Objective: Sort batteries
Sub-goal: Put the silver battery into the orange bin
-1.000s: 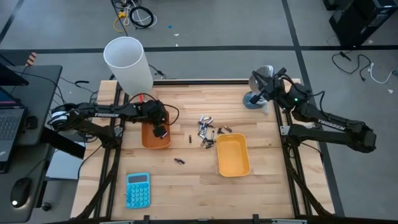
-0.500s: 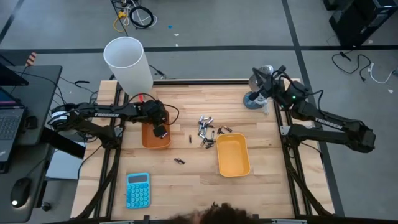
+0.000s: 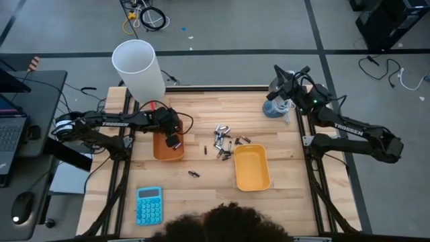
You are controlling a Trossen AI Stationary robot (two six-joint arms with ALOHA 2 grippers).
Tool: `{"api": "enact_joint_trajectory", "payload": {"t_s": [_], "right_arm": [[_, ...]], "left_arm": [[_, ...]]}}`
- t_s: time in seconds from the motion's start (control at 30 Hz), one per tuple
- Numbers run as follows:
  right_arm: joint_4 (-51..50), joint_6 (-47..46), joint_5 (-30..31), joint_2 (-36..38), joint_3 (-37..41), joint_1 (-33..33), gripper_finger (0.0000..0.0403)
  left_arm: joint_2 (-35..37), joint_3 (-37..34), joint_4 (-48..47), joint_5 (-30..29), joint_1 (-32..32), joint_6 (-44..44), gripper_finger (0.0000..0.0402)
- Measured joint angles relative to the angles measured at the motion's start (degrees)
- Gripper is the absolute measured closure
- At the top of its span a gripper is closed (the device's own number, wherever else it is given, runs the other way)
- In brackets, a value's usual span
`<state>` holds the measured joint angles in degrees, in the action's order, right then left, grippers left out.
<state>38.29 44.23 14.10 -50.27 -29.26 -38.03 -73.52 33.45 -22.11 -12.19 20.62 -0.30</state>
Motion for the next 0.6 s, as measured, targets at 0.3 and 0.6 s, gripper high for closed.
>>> {"api": "enact_joint_trajectory", "payload": {"t_s": [0.3,0.6], "right_arm": [[4.50,0.40,-1.17,-3.28,0.00,-1.96,0.0402],[6.69,0.48,-1.94,-4.27,0.00,-3.18,0.0402]], "left_arm": [[0.00,0.00,-0.02,-0.22,0.02,-0.08,0.0316],[0.00,0.00,-0.04,-0.79,0.02,-0.37,0.0303]]}}
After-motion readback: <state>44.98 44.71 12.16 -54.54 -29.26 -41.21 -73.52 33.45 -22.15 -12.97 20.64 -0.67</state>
